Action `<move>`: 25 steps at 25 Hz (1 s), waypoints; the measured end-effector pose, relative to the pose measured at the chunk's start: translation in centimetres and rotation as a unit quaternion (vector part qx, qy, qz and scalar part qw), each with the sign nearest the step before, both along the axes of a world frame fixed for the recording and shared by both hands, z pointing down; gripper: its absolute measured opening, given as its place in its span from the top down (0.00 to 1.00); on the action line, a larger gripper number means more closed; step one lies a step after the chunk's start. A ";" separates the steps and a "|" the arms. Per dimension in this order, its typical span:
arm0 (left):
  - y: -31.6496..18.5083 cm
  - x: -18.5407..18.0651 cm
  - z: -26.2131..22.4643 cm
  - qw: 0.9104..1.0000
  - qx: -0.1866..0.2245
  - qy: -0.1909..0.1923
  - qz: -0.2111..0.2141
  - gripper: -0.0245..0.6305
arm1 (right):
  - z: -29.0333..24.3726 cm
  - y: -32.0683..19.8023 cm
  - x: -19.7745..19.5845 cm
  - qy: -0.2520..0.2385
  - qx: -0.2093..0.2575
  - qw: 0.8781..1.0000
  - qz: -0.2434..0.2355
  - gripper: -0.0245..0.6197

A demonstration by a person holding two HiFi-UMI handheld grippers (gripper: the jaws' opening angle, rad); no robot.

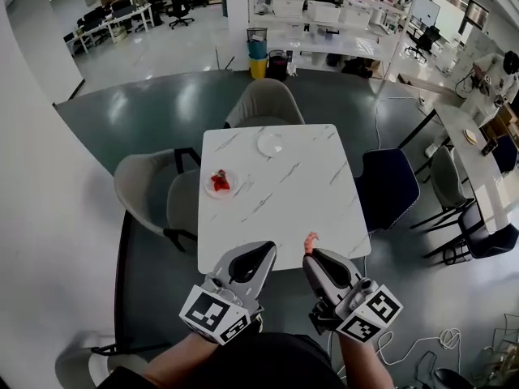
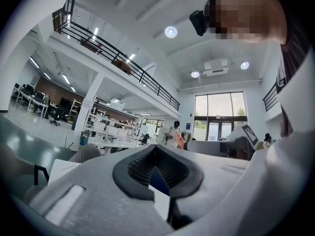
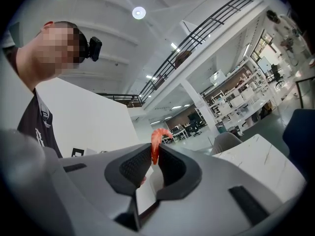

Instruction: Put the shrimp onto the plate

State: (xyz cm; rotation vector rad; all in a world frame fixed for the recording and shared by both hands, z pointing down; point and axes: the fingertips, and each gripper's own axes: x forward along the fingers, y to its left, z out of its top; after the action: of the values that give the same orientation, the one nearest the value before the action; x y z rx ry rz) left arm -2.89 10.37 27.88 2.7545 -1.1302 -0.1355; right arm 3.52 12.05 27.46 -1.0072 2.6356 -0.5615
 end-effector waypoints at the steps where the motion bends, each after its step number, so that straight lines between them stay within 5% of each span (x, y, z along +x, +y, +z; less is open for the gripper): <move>1: -1.1 -0.4 0.0 1.000 0.002 -0.002 0.005 0.95 | 0.1 -1.2 -0.4 0.002 -0.001 1.000 0.006 0.89; 11: -10.7 -2.2 2.5 1.000 -0.003 -0.005 0.025 0.95 | 2.2 -11.2 -1.9 0.040 -0.014 0.998 0.041 0.89; 25: -24.8 -0.5 6.1 0.999 0.004 -0.023 -0.029 0.95 | 6.9 -28.0 -1.4 0.103 -0.020 0.994 -0.007 0.89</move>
State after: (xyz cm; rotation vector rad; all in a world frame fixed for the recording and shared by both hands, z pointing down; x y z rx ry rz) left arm -3.37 -14.41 34.00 2.7456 -1.2250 -0.0846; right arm 2.12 -16.00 34.39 -1.1142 2.8239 -0.5432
